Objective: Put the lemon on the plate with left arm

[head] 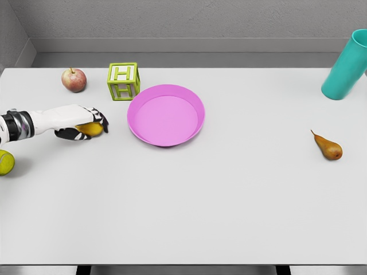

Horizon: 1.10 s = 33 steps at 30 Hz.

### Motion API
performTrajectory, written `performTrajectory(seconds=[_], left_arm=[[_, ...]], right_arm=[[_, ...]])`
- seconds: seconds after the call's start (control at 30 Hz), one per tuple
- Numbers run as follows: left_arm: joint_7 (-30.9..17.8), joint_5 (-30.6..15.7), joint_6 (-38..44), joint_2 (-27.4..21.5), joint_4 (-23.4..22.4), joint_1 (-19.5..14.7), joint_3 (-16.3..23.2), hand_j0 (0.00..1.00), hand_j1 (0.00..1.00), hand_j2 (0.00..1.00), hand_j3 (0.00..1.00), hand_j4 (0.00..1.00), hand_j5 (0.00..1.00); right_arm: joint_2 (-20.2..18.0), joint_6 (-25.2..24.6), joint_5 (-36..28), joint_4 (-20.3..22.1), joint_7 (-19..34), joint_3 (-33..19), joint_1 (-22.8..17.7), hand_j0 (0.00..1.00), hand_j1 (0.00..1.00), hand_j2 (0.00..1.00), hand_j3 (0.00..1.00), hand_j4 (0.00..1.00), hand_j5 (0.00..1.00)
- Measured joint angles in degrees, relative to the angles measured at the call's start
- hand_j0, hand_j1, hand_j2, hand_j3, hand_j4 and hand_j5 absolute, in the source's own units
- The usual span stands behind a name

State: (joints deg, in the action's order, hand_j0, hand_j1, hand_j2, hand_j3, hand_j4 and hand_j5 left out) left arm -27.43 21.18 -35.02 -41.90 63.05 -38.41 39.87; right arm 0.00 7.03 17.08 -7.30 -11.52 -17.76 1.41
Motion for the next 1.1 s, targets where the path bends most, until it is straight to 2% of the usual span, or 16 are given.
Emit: performTrajectory(seconds=[0.3, 0.7, 0.87, 1.1], left_arm=[[-0.21, -0.09, -0.11, -0.12, 0.69, -0.09, -0.52, 0.51, 0.51, 0.51, 0.51, 0.51, 0.51], [-2.85, -3.00, -0.12, -0.31, 9.97, -0.88, -3.95, 0.51, 0.51, 0.51, 0.51, 0.51, 0.51], [-3.49, -3.07, -0.15, 3.33, 10.68, -1.85, -4.24, 0.48, 0.48, 0.48, 0.48, 0.48, 0.48], [-6.61, -2.47, -0.20, 10.19, 10.46, -3.08, -4.17, 0.49, 0.49, 0.49, 0.49, 0.49, 0.49]], right_arm=[[0.00, 0.00, 0.00, 0.00, 0.01, 0.00, 0.00, 1.00, 1.00, 1.00, 1.00, 1.00, 1.00], [0.00, 0.00, 0.00, 0.00, 0.01, 0.00, 0.00, 1.00, 1.00, 1.00, 1.00, 1.00, 1.00], [0.00, 0.00, 0.00, 0.00, 0.01, 0.00, 0.00, 1.00, 1.00, 1.00, 1.00, 1.00, 1.00], [0.00, 0.00, 0.00, 0.00, -0.01, 0.00, 0.00, 1.00, 1.00, 1.00, 1.00, 1.00, 1.00]])
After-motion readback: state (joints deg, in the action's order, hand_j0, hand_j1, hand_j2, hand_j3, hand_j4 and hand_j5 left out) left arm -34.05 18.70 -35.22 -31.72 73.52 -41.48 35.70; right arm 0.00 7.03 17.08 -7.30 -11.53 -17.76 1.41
